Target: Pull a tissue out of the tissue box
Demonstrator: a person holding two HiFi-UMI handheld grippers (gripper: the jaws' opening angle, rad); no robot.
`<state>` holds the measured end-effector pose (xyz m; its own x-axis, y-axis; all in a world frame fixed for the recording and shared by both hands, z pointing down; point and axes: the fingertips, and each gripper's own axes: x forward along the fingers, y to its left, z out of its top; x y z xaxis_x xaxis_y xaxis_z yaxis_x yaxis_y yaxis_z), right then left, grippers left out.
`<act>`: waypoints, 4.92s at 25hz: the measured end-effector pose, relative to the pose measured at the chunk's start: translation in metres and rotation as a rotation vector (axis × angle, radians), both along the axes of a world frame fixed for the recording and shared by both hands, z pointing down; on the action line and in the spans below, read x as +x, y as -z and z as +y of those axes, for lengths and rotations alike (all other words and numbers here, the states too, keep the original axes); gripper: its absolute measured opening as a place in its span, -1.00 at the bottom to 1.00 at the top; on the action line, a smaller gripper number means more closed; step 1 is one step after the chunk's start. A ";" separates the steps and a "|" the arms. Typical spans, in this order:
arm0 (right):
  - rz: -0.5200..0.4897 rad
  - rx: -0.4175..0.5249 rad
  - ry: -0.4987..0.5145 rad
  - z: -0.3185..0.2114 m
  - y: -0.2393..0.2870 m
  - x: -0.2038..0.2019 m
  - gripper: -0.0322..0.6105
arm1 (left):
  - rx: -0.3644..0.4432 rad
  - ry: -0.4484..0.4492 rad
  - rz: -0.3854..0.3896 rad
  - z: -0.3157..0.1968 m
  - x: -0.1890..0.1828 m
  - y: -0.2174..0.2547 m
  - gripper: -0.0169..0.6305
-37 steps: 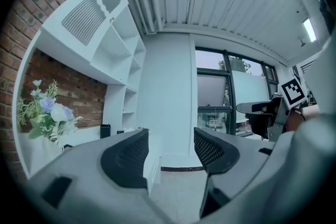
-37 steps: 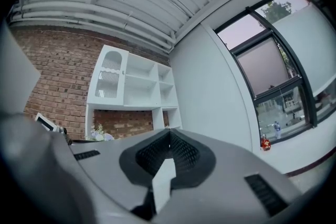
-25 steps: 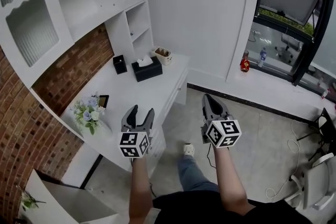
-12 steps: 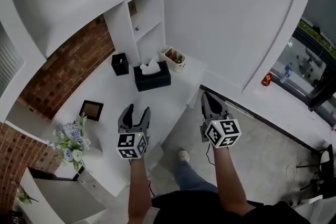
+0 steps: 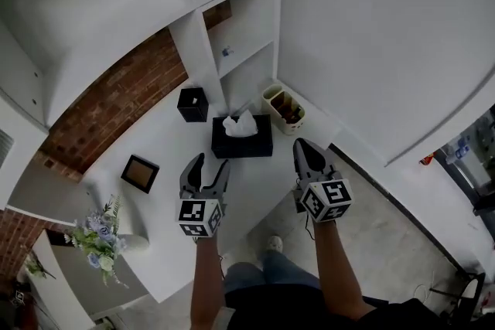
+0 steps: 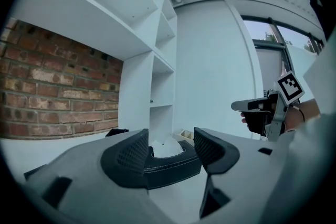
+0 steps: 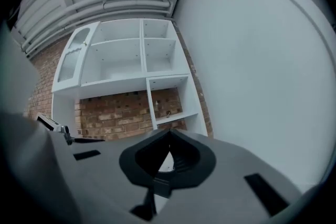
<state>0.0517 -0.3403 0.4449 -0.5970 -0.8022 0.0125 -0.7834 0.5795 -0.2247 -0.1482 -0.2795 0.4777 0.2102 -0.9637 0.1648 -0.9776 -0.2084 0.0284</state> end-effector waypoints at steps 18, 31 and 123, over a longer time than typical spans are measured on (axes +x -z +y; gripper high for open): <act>0.018 -0.052 0.059 -0.067 -0.016 -0.035 -0.91 | -0.056 -0.028 -0.020 -0.079 -0.012 -0.013 -0.20; 0.034 -0.105 0.051 -0.080 -0.039 -0.038 -0.90 | -0.232 -0.295 -0.248 -0.119 -0.017 -0.021 -0.20; 0.053 0.055 0.008 -0.058 0.025 -0.023 -0.91 | 0.092 0.004 -0.057 -0.109 -0.020 0.089 -0.90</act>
